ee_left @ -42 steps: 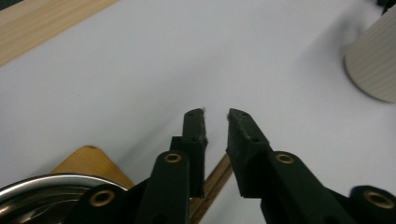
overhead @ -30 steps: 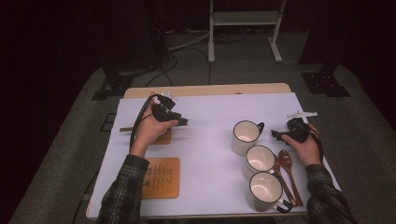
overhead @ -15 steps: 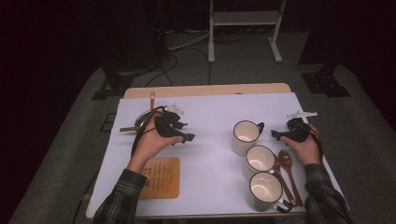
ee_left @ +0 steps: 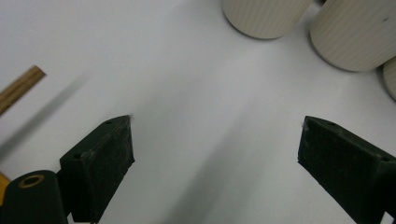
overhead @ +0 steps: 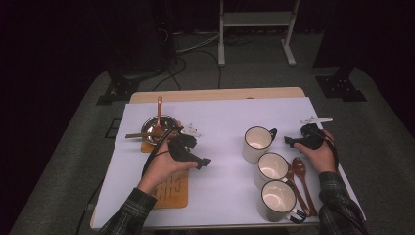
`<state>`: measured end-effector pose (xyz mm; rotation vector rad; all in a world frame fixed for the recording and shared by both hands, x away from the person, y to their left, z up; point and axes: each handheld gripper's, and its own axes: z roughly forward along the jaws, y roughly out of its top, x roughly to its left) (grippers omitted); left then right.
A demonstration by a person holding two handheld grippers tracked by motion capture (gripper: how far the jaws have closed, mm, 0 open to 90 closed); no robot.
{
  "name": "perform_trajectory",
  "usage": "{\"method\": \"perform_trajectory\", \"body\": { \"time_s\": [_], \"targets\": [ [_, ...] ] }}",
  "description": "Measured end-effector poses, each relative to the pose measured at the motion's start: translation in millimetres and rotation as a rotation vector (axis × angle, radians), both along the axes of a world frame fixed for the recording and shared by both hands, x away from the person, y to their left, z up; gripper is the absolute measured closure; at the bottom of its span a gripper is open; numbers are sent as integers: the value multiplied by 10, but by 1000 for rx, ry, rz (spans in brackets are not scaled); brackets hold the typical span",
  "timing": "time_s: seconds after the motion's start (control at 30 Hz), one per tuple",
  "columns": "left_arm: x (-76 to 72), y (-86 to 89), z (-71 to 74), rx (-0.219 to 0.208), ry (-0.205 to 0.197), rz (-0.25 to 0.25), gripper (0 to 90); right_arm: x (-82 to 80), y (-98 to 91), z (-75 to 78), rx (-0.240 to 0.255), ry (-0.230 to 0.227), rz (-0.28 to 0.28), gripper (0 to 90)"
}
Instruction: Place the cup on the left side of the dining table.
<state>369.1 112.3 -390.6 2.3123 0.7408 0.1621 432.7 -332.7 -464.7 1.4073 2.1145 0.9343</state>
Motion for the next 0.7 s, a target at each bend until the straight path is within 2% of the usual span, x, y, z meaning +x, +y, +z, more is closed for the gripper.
{"method": "perform_trajectory", "body": {
  "time_s": [0.13,0.3,0.53,0.7],
  "targets": [
    [-56,-41,-84,6,-2,-23,83,0,0,0,0,0,0,164],
    [-89,-78,-191,-1,-6,-27,83,1,0,0,1,0,0,164],
    [-125,-130,-373,16,3,-35,83,1,0,0,1,0,0,164],
    [-145,-162,-451,34,3,-35,83,0,0,0,1,0,0,164]
  ]
}}
